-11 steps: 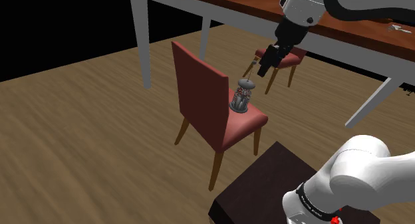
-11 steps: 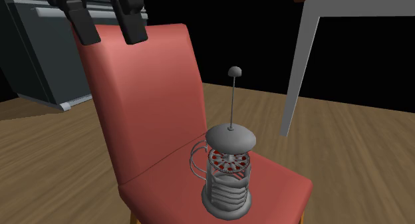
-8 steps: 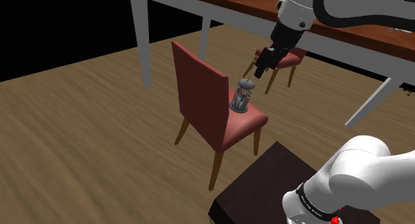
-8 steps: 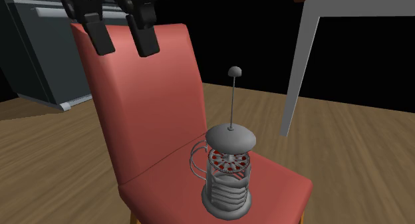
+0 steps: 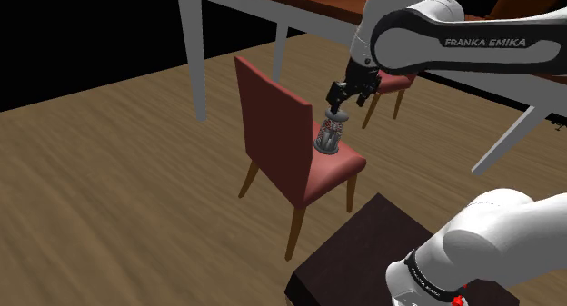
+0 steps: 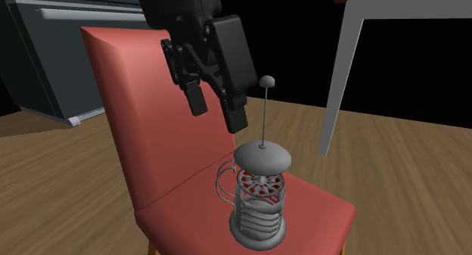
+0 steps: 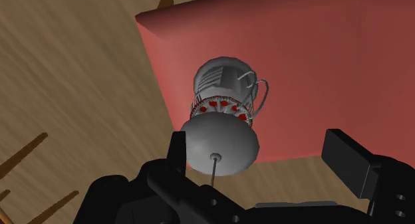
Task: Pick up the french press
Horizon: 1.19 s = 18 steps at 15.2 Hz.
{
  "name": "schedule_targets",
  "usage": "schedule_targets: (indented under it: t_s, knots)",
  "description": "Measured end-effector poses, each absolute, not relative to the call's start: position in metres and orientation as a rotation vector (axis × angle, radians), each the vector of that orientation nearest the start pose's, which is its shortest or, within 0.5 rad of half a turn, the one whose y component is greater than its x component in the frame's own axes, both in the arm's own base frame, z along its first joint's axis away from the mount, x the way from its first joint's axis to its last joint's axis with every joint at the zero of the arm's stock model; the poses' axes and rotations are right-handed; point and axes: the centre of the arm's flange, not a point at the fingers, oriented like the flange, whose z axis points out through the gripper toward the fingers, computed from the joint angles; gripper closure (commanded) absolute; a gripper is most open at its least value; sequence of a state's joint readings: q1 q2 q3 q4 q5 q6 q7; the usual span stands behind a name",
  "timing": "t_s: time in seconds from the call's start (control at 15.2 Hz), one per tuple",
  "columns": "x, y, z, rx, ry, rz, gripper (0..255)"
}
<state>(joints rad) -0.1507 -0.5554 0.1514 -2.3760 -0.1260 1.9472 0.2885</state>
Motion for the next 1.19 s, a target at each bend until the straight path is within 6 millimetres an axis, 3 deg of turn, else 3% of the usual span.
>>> schedule_targets:
  t_s: [0.26, 0.79, 0.86, 1.19]
  knots:
    - [0.420, -0.019, 0.500, -3.288, 0.694, -0.237, 0]
    - [0.423, -0.025, 0.456, -3.286, 0.743, -0.237, 0]
    - [0.424, -0.025, 0.454, -3.286, 0.743, -0.237, 255]
    - [0.424, -0.025, 0.454, -3.285, 0.744, -0.243, 255]
